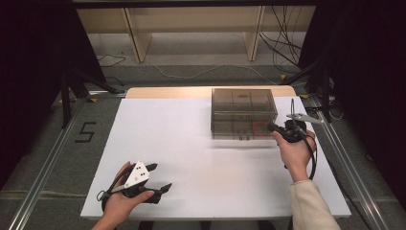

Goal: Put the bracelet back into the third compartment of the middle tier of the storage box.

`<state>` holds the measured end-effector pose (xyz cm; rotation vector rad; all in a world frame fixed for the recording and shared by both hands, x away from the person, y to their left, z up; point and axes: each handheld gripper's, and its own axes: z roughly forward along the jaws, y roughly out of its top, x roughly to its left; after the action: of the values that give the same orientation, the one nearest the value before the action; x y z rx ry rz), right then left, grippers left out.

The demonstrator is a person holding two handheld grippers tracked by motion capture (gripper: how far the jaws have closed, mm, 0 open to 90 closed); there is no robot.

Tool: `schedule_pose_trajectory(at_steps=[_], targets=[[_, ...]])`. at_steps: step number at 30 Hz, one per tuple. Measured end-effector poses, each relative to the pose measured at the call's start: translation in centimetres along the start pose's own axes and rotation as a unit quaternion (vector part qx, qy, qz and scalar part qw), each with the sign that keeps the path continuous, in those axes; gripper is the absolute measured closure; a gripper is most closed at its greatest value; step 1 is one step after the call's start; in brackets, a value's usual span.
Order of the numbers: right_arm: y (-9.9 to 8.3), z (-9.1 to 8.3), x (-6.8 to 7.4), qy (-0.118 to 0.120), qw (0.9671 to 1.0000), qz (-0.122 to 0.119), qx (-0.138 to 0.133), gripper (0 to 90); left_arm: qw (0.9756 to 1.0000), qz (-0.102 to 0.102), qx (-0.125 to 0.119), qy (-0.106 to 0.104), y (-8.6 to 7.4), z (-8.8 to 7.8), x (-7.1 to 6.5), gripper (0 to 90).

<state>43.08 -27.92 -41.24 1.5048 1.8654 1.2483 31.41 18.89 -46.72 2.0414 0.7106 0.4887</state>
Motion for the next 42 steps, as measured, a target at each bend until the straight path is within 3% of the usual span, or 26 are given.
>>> schedule_pose_trajectory(at_steps=[42], targets=[[-0.1, 1.4, -1.7, -0.040, 0.9992, -0.005, 0.009, 90.0, 1.0000, -0.002, -0.001, 0.000, 0.0, 0.0, 0.0, 16.2]])
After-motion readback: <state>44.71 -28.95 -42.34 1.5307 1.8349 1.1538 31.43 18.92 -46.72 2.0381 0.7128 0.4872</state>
